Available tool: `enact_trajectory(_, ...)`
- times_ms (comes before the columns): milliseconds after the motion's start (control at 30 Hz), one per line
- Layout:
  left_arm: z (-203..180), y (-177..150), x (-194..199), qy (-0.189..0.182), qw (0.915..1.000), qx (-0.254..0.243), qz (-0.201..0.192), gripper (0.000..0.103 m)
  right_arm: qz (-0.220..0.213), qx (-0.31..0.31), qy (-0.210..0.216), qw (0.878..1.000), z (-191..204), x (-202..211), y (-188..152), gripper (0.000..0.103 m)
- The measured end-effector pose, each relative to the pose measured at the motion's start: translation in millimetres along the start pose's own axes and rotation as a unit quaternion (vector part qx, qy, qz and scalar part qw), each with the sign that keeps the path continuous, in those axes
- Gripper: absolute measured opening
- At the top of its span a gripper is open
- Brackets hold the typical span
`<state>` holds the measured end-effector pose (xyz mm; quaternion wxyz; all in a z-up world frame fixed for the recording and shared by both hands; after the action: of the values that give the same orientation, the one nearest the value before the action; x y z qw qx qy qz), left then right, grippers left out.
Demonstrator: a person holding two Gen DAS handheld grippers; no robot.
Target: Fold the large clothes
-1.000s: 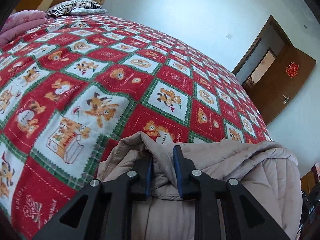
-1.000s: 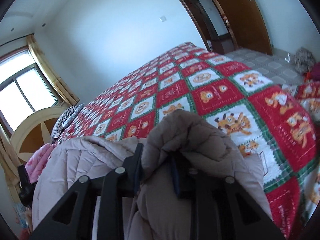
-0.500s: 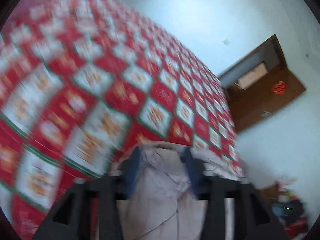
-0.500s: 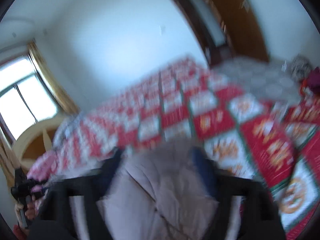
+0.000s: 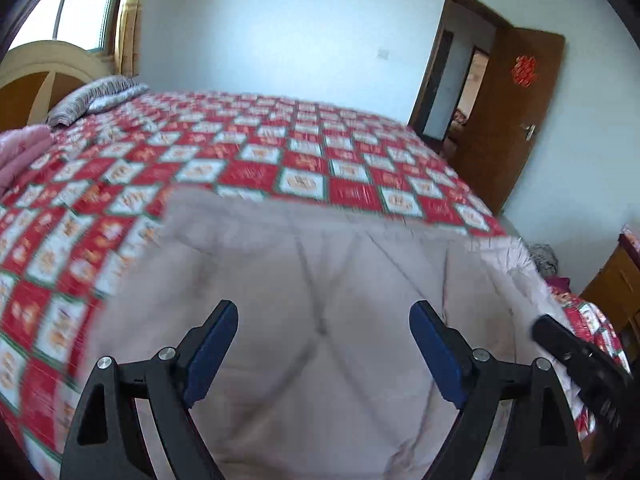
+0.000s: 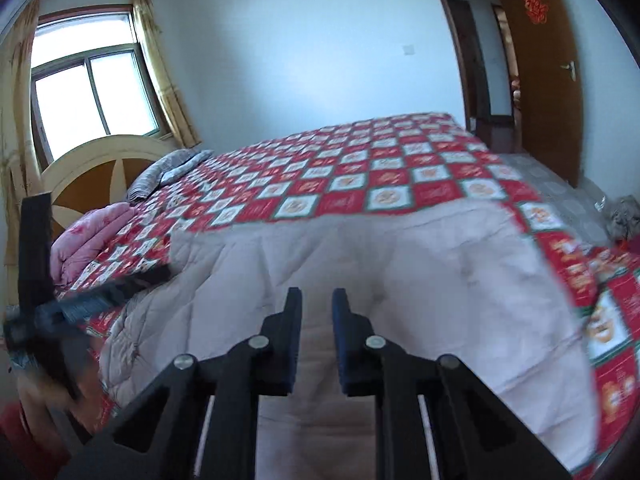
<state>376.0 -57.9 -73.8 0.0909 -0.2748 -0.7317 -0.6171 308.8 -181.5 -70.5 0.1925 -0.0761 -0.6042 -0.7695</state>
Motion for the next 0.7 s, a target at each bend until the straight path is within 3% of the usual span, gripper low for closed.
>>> enact_trajectory(133,-8.3,-20.1,-26.4,0.023,0.9995,-0.019,0.006,0.088,0.038,-0.003,-0.017,0.999,-2.9,-38.0,-23.7,0.016)
enact_trajectory(300,-14.8,-41.7,-38.2,0.043,0.9955,-0.081,-0.022,0.091,0.051,-0.02,-0.025,0.998,-24.5,-60.7,-53.6,0.0)
enact_trajectory(400,-19.9,-44.2,-46.0,0.058,0.9929,-0.102,-0.016,0.093,0.066,-0.034,-0.026,0.997,-28.6,-65.6,-57.2,0.0)
enact_trajectory(533,-14.8,-45.4,-54.1,0.056,0.9939,-0.094,0.002,0.095,0.076,-0.067,-0.006,0.995,-38.0,-67.0,-59.1,0.0)
enact_trajectory(700,-17.2,-50.3,-57.5,0.068,0.9922,-0.104,0.008,0.097,0.087,-0.063,-0.011,0.994,-35.6,-64.0,-55.5,0.0)
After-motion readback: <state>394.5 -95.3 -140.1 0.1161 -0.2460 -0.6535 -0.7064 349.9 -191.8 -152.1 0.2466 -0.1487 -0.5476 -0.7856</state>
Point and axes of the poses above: each gripper's, at about its wrist camera, not at the fingertips, and x roughly against the way its jaws point, z to its left, y to its top, the point moved 1 cm from there along -x, roughly the way its jaws point, and after that the axes turned 11 degrees about -z, right-handed, at the moved point
